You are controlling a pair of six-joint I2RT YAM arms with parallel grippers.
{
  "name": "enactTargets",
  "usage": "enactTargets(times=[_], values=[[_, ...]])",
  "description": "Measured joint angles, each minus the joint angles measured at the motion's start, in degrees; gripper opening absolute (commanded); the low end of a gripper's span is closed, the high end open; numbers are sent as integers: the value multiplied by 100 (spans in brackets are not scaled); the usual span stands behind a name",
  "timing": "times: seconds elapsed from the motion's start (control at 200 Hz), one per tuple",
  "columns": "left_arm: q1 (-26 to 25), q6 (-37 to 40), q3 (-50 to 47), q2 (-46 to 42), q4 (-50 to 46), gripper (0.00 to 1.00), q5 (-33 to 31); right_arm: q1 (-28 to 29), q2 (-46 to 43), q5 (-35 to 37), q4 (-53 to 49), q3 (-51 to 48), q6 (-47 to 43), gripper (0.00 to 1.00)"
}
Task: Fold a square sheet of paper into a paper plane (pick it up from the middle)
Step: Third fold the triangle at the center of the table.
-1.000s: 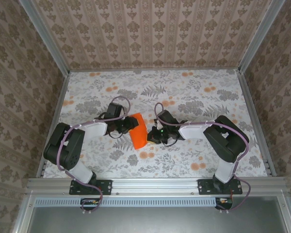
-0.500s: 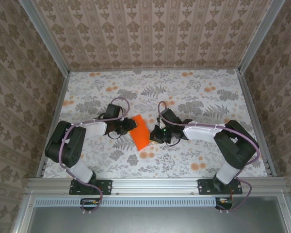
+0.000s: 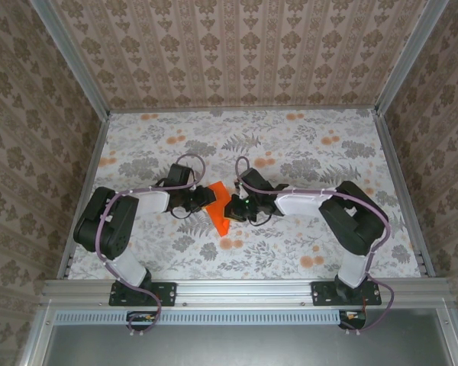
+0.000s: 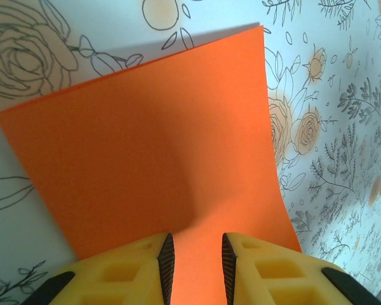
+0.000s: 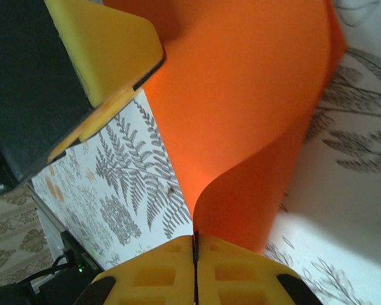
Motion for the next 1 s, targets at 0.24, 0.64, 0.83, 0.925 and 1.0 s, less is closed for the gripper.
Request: enactTargets(times=[0.24,0.64,0.83,0.925,1.0], values=[[-33,7,-2,2,15,29,-2,59,348,-4,369,184,94,8],[-33,15,0,9,17,29,0,61,595,37,503,234,149,8],[-33,15,-2,9,17,29,-2,70,699,57,562,264,173,8],[-33,15,-2,9,17,29,-2,72,730,74,564,282,173,8],[-33,15,0,9,17,29,-2,72,739,79,562,299,173,8]])
